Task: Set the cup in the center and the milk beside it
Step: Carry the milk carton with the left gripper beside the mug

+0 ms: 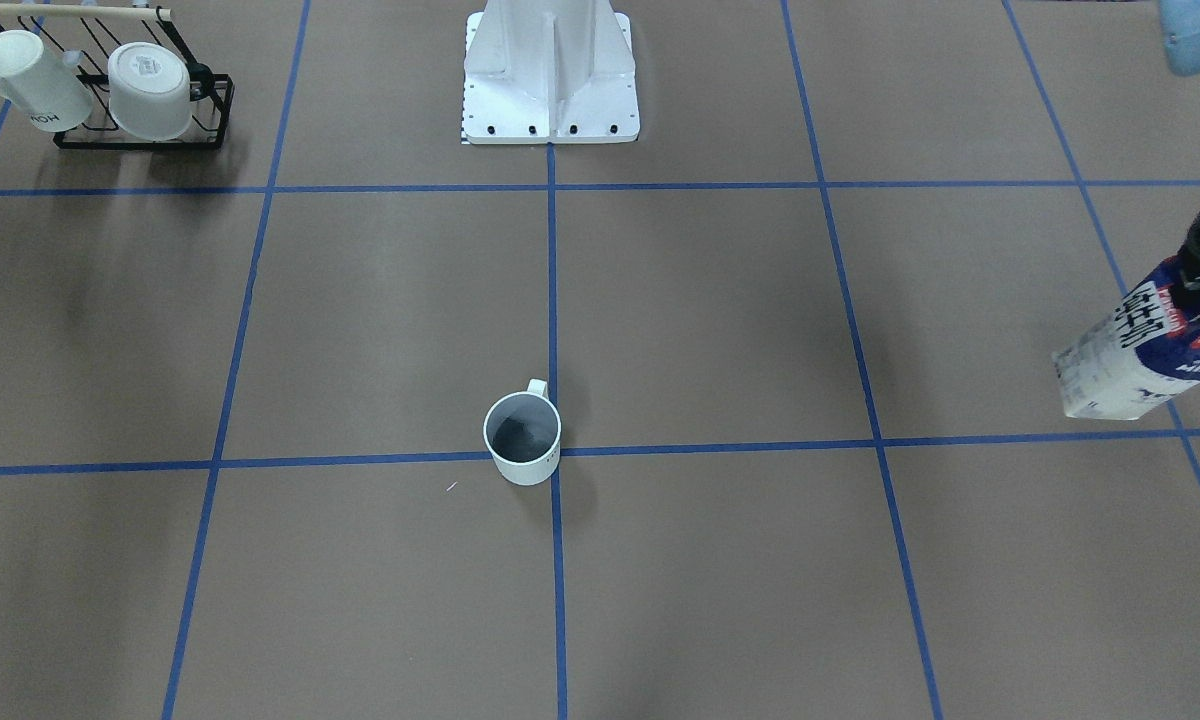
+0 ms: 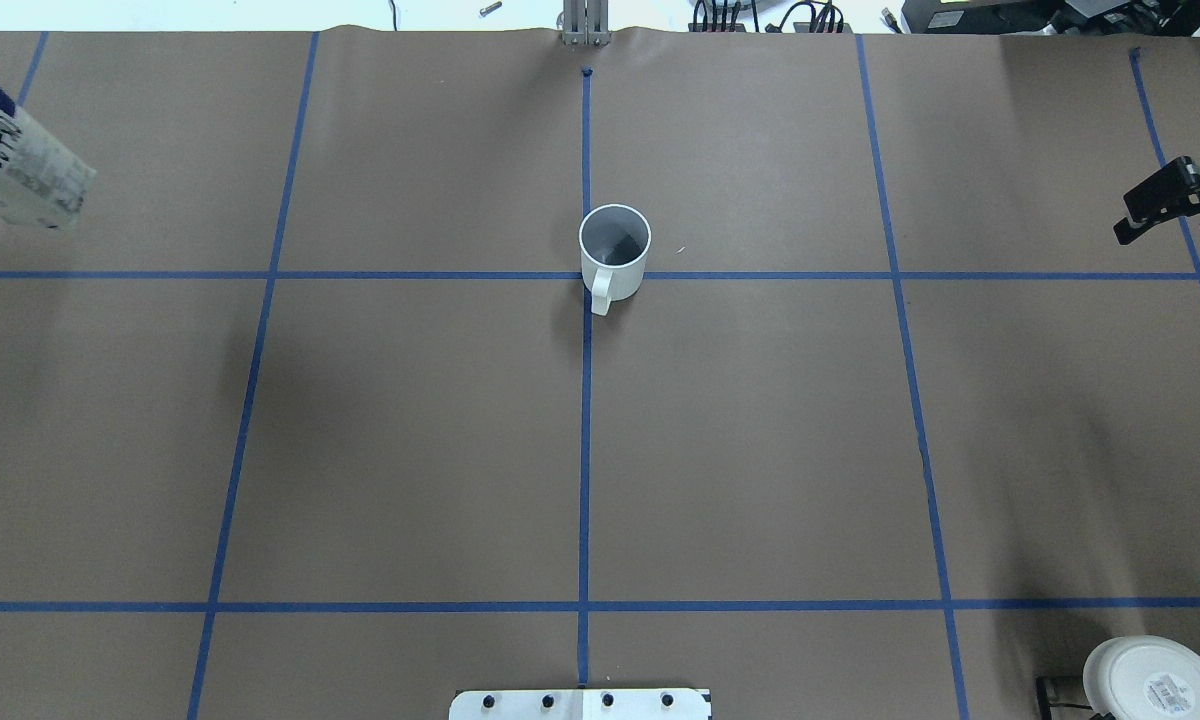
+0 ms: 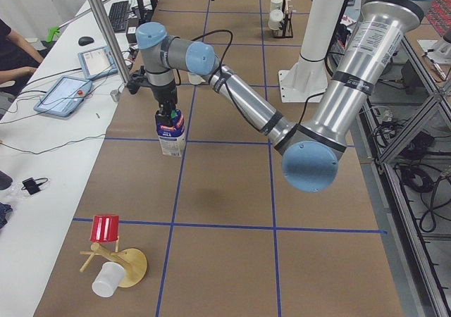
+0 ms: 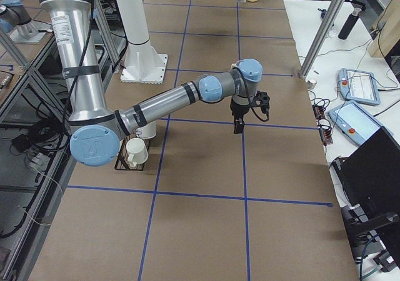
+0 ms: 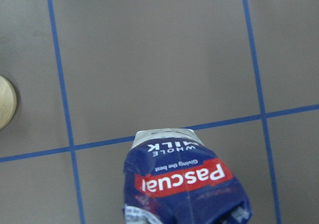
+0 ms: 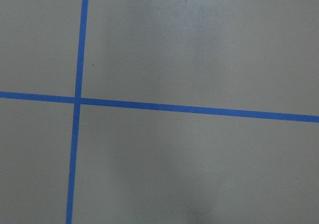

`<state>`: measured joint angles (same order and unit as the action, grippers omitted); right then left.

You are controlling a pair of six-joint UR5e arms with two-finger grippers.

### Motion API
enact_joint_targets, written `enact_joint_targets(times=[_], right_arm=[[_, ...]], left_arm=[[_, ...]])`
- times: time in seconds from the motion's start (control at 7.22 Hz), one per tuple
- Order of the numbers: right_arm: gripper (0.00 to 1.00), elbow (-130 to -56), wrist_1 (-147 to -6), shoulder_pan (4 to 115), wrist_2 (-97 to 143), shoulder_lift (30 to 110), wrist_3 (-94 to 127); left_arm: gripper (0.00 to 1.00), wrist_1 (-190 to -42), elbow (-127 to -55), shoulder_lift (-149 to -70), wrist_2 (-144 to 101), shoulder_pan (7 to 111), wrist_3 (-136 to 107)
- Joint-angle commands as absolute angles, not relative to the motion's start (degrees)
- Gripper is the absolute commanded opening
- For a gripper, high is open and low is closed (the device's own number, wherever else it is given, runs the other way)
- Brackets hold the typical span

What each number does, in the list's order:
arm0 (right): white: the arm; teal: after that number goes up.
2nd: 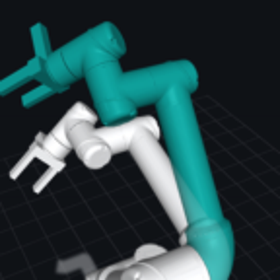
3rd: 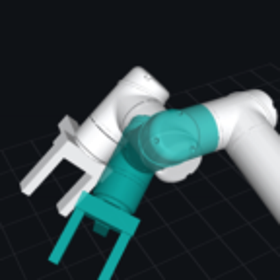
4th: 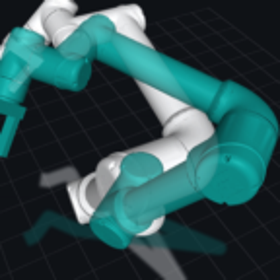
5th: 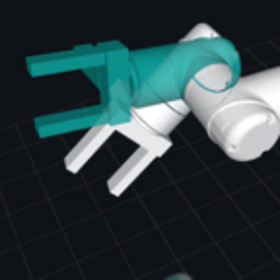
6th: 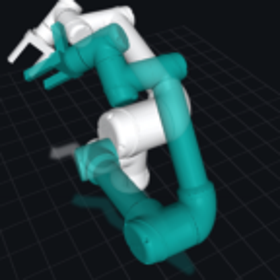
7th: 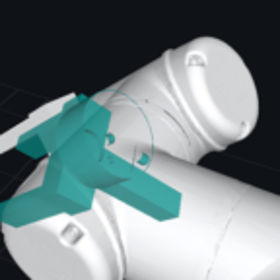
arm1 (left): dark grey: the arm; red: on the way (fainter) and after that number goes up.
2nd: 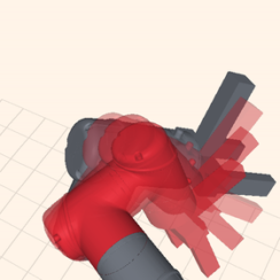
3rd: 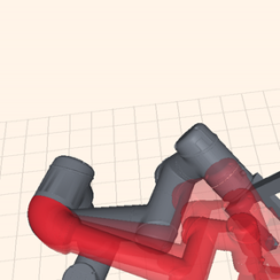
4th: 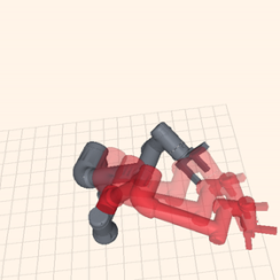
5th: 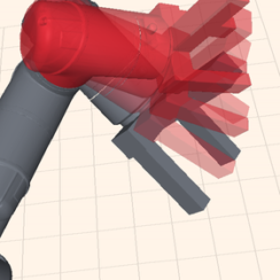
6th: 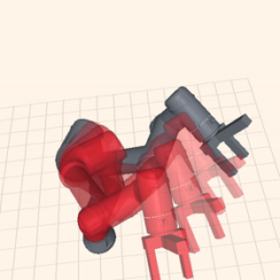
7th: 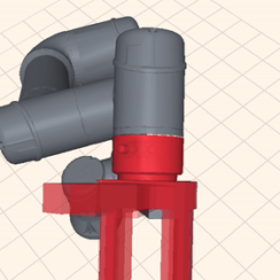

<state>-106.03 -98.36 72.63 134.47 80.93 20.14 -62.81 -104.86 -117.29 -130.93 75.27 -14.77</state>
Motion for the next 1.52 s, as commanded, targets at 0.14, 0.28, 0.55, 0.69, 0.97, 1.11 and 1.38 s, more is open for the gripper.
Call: enact_joint_targets(times=[0.14,0.28,0.55,0.69,0.97,1.11,1.38], right_arm=[[1.00,-106.26,-98.26,74.08,134.03,81.04,19.87],[1.00,-106.43,-98.26,74.35,134.29,81.04,19.86],[1.00,-106.87,-98.26,74.97,135.00,81.12,19.95],[1.00,-106.96,-98.26,75.06,135.00,81.12,19.95],[1.00,-106.96,-98.26,75.06,135.00,81.12,19.95],[1.00,-106.96,-98.26,75.06,135.00,81.04,20.04],[1.00,-106.61,-98.26,75.06,134.91,80.95,20.04]], left_arm=[[0.00,-63.45,-98.19,-131.02,-129.72,62.70,-35.56],[0.00,-65.89,-96.35,-133.83,-129.81,60.32,-39.42],[0.00,-74.56,-85.93,-142.25,-129.47,52.94,-49.67],[0.00,-79.40,-81.43,-145.25,-129.38,51.08,-54.97],[0.00,-82.78,-78.76,-146.07,-129.20,48.35,-55.98],[0.00,-82.88,-78.66,-146.07,-128.59,47.30,-56.77],[0.00,-86.19,-77.18,-146.25,-126.65,46.14,-59.67]])
